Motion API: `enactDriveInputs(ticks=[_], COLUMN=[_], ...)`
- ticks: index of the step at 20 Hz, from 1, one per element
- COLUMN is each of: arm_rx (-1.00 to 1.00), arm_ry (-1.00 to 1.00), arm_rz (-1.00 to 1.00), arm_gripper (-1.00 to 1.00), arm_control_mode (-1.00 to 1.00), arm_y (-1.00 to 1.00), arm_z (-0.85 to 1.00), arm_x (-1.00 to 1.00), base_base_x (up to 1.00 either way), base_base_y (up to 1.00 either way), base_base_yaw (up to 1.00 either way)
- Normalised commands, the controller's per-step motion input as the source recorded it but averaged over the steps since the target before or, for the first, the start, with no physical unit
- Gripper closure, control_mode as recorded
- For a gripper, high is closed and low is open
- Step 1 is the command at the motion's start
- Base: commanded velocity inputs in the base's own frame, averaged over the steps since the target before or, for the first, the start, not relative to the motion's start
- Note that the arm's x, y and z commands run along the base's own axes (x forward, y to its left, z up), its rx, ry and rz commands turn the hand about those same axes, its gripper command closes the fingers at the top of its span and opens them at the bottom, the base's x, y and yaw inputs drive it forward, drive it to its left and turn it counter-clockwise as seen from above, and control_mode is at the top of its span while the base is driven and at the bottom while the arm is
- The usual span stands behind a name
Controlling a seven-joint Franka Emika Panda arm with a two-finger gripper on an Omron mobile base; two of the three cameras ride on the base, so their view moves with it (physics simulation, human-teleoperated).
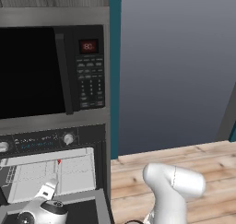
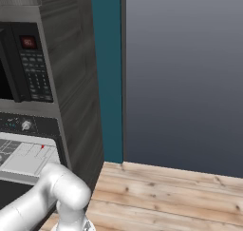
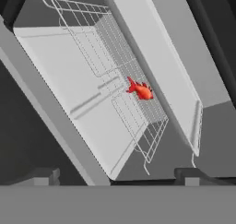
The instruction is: Take the fish from the oven and place it on the plate on the counter.
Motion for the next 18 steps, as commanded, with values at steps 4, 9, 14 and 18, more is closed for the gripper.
enactDriveInputs(ticks=[4,9,14,18], arm_rx=[0.11,0.21,0.32,0.27], arm_ry=[-0.01,0.11,0.08,0.01], arm_rz=[0.13,0.14,0.07,0.02], arm_gripper=[-1.00,-1.00,-1.00,-1.00], arm_control_mode=[-1.00,-1.00,-1.00,-1.00], arm_y=[-0.20,-0.21,0.00,0.00], arm_z=[0.16,0.34,0.04,0.05], arm_x=[0.10,0.03,0.26,0.25], base_base_x=[0.00,0.00,0.00,0.00], base_base_y=[0.00,0.00,0.00,0.00], base_base_yaw=[0.00,0.00,0.00,0.00])
